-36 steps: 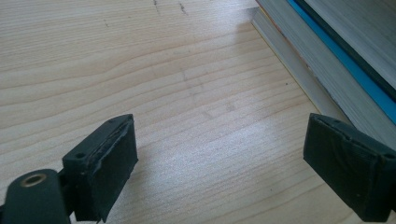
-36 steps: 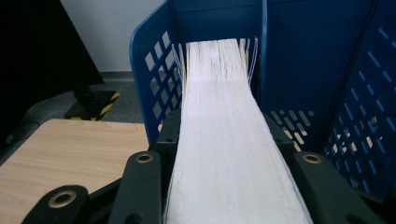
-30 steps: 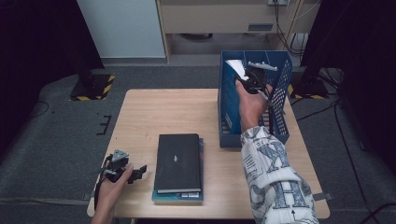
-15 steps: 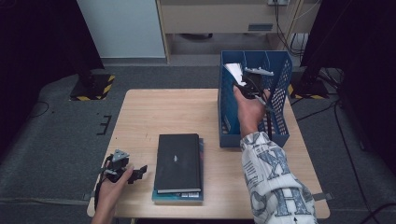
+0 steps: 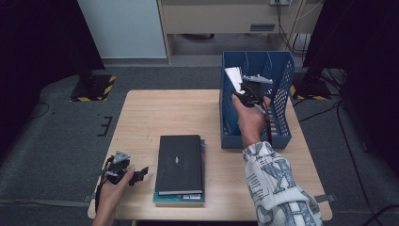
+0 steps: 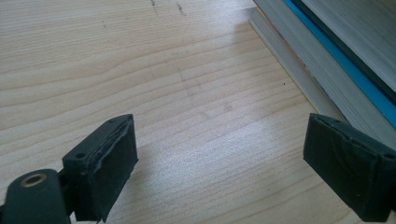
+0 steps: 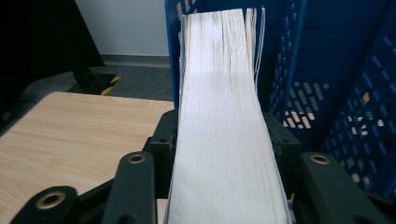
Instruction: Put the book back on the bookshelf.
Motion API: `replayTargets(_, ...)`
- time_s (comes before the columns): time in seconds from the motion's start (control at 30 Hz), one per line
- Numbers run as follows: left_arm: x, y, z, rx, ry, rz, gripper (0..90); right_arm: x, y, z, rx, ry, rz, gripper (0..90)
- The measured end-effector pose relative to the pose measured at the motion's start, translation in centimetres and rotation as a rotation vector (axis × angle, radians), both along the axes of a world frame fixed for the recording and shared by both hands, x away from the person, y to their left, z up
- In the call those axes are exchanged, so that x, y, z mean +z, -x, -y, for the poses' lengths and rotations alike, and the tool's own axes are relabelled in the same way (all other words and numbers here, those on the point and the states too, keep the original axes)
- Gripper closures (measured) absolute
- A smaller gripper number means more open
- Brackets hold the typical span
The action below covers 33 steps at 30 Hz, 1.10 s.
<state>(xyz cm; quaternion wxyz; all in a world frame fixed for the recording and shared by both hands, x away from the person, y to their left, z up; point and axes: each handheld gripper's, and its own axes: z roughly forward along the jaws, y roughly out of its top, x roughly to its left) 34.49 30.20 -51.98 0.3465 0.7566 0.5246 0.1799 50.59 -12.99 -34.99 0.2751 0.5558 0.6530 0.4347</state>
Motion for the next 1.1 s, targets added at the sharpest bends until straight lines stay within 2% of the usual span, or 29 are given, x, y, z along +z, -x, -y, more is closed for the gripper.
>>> replayTargets(0.03, 0.0, 0.0, 0.0, 0.000, 0.000, -0.001, 9.3, 0.2, -0.2, 0.0, 0.009, -0.009, -0.012, 51.9)
replayTargets(0.17, 0.0, 0.0, 0.0, -0.001, 0.000, 0.000, 9.3, 0.9, -0.7, 0.1, 0.013, -0.004, -0.025, 50.6)
replayTargets(0.37, 0.0, 0.0, 0.0, 0.000, 0.000, -0.001, 9.3, 0.6, -1.4, 0.1, 0.020, -0.001, -0.061, 50.2)
replayTargets(0.47, 0.0, 0.0, 0.1, -0.001, 0.000, -0.001, 9.3, 0.6, -1.4, 0.0, 0.020, 0.005, -0.058, 50.7)
replayTargets(0.63, 0.0, 0.0, 0.1, -0.003, -0.001, 0.001, 9.3, 0.7, -1.4, 0.0, 0.017, 0.019, -0.062, 58.2)
replayTargets(1.1, 0.0, -0.1, 0.0, 0.000, 0.001, -0.001, 9.4, 0.7, -1.5, 0.5, -0.020, 0.004, -0.024, 60.5)
